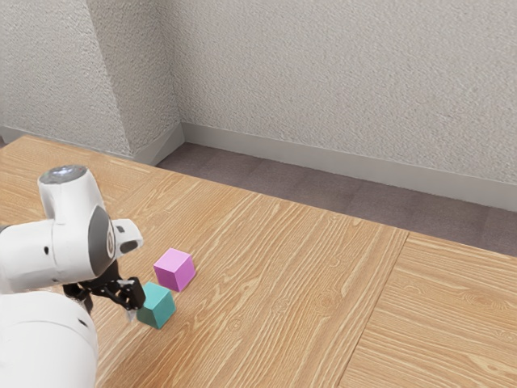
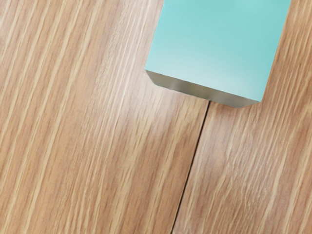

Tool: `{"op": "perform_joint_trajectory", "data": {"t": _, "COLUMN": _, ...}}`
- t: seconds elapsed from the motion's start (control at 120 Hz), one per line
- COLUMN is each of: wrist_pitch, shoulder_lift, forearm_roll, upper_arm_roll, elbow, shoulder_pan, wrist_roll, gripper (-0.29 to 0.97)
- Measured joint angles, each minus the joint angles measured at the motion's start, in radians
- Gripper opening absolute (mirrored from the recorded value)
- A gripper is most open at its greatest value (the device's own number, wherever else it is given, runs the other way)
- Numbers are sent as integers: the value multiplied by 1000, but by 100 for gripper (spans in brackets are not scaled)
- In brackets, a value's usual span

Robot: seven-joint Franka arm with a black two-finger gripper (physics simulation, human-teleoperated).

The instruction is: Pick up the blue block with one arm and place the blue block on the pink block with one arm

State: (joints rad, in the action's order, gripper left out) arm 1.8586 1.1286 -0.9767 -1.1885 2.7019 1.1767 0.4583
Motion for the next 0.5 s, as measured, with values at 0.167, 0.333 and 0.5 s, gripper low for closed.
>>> {"op": "perform_joint_trajectory", "data": {"t": 0.167, "wrist_pitch": 25, "shoulder_lift": 44, "forearm_roll": -98, "upper_arm_roll": -5, "elbow": 6, "shoulder_pan": 52, "wrist_roll": 89, "gripper": 68}}
{"op": "perform_joint_trajectory", "data": {"t": 0.333, "wrist_pitch": 35, "shoulder_lift": 37, "forearm_roll": -166, "upper_arm_roll": -57, "elbow": 3, "shoulder_pan": 106, "wrist_roll": 206, "gripper": 68}}
{"op": "perform_joint_trajectory", "data": {"t": 0.5, "wrist_pitch": 30, "shoulder_lift": 31, "forearm_roll": -231, "upper_arm_roll": -121, "elbow": -74, "shoulder_pan": 237, "wrist_roll": 319, "gripper": 68}}
